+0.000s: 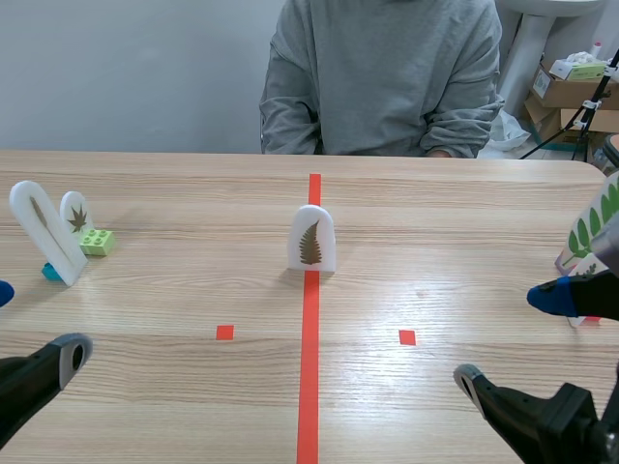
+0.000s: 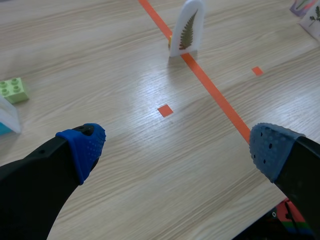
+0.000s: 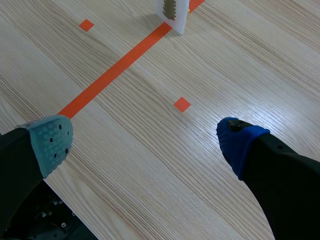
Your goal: Do the leaf sorting experiment
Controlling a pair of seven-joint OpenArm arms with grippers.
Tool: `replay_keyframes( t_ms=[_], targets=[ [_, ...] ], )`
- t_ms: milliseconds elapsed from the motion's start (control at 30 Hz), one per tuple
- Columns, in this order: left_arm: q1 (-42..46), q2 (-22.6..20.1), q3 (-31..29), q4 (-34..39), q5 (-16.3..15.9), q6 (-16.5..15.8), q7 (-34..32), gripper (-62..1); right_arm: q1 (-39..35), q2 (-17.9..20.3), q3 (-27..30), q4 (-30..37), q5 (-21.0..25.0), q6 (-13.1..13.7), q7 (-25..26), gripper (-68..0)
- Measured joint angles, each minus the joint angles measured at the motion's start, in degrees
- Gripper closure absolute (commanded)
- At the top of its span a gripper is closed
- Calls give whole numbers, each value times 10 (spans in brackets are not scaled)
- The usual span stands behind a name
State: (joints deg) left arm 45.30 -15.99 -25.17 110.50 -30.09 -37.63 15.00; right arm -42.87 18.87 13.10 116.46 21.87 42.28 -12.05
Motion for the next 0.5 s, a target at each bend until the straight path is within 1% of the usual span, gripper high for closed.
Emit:
replay_keyframes(
  t_ms=[67,200,267,367,500],
  targets=[
    [1,0,0,0,0,-2,11,-617,0,0,0,0,0,0,0,-591],
    [-4,0,0,-3,0,-2,10,-617,0,0,0,0,0,0,0,-591],
    [-6,0,0,-4,0,-2,10,-617,0,0,0,0,-9,0,0,-591],
    [-11,-1,0,-5,0,-2,10,-617,0,0,0,0,-15,0,-14,-591],
    [-14,-1,0,-5,0,-2,10,-617,0,0,0,0,-15,0,-16,-591]
  ],
)
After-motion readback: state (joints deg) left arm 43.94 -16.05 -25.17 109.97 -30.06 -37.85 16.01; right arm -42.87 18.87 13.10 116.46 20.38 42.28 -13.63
